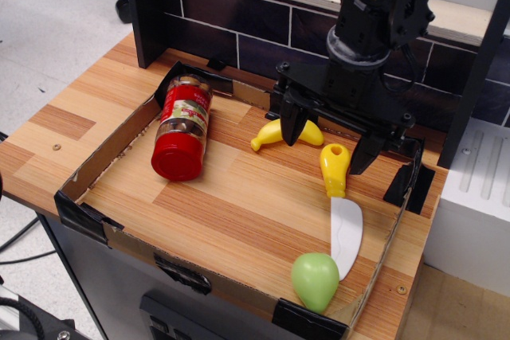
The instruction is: Upright basil bottle
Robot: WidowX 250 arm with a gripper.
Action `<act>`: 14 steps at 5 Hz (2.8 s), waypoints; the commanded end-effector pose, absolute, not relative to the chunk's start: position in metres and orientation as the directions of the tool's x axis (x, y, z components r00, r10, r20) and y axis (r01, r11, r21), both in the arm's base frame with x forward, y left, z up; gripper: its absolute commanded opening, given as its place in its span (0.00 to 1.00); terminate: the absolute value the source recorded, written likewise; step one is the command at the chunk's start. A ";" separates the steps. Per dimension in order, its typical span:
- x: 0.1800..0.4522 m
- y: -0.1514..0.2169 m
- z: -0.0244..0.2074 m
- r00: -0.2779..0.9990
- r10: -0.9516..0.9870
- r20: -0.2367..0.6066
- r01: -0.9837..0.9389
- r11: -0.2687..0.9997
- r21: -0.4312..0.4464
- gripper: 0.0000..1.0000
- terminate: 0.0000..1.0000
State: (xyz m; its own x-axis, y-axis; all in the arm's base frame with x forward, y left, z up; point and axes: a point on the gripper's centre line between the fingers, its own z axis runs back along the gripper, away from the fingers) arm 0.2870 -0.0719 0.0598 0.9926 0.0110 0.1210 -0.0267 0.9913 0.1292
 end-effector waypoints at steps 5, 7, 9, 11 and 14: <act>0.255 0.001 0.070 0.881 0.453 0.135 -0.455 0.890 -0.022 1.00 0.00; 0.245 0.030 0.068 0.802 0.581 0.141 -0.573 0.814 -0.097 1.00 0.00; 0.251 0.047 0.064 0.838 0.532 0.117 -0.527 0.846 -0.073 1.00 0.00; 0.254 0.048 0.053 0.862 0.492 0.124 -0.488 0.871 -0.061 1.00 0.00; 0.254 0.055 0.032 0.814 0.563 0.146 -0.567 0.824 -0.015 1.00 0.00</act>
